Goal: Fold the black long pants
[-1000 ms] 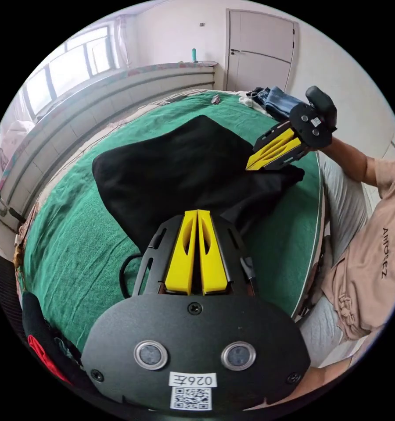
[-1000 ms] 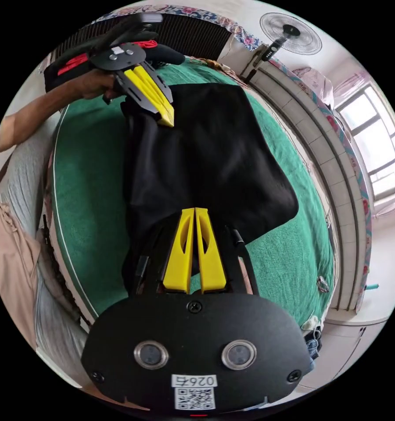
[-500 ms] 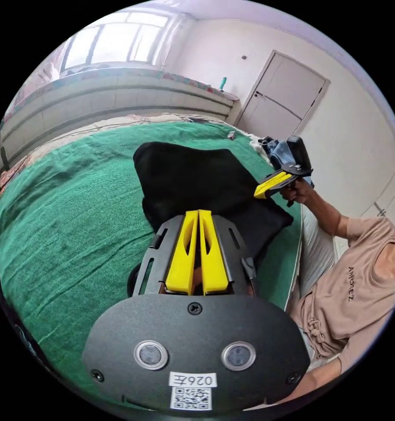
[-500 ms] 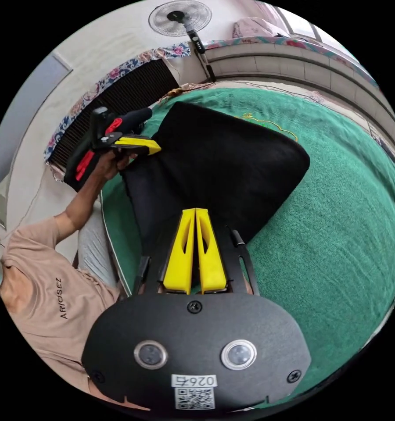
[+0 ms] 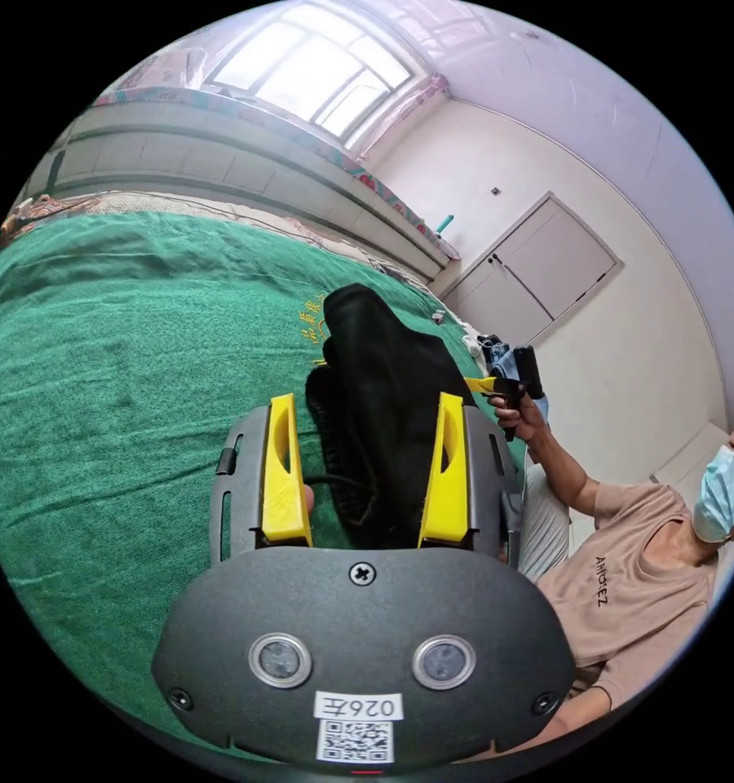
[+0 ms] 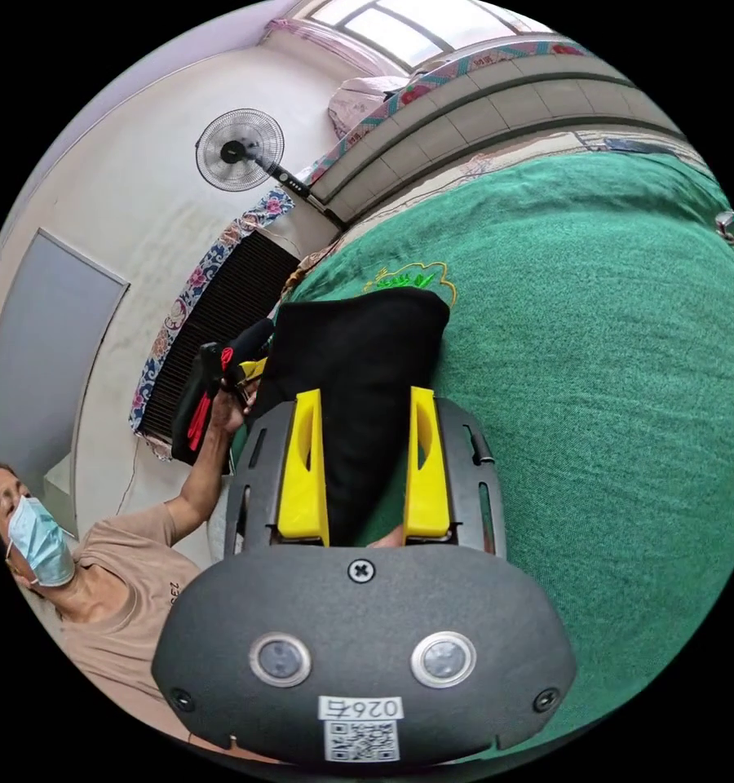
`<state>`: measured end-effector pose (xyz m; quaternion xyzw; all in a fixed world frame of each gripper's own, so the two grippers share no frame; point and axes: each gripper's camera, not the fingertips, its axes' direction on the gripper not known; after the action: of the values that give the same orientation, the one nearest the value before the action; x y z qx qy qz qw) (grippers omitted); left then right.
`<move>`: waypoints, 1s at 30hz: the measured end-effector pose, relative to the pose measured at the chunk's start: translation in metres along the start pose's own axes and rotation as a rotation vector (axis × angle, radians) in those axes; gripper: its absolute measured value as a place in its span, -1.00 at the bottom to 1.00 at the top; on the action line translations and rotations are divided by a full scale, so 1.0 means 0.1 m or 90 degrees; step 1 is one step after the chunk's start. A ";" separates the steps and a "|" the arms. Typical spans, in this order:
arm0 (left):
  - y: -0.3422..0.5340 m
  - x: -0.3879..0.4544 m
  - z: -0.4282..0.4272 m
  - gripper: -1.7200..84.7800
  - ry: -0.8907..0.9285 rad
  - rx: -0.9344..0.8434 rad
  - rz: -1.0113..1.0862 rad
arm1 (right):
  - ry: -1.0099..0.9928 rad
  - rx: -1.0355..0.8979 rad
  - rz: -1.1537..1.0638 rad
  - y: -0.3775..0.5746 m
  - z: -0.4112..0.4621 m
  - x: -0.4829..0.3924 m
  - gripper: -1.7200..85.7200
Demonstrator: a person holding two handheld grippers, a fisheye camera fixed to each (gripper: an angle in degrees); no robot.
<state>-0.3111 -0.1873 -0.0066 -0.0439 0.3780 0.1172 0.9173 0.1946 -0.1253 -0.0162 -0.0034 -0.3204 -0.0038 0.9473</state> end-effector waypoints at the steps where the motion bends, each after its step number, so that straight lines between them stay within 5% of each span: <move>1: -0.04 -0.01 0.07 -0.45 -0.022 -0.025 -0.005 | -0.023 -0.002 0.007 -0.01 0.05 0.07 -0.68; 10: -0.18 0.02 0.14 -0.58 -0.121 -0.063 0.033 | -0.031 0.050 0.048 0.04 -0.10 0.15 -0.69; 23: -0.29 -0.18 0.16 -0.58 -0.109 -0.063 0.010 | 0.086 0.043 0.026 0.16 0.36 -0.35 -0.64; 30: -0.26 -0.25 0.08 -0.73 -0.057 -0.013 -0.018 | 0.136 0.048 -0.029 0.38 0.53 -0.86 -0.82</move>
<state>-0.3159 -0.2154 0.0164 -0.0535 0.3345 0.1098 0.9344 0.0950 -0.0867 -0.0265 0.0401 -0.2178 -0.0136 0.9751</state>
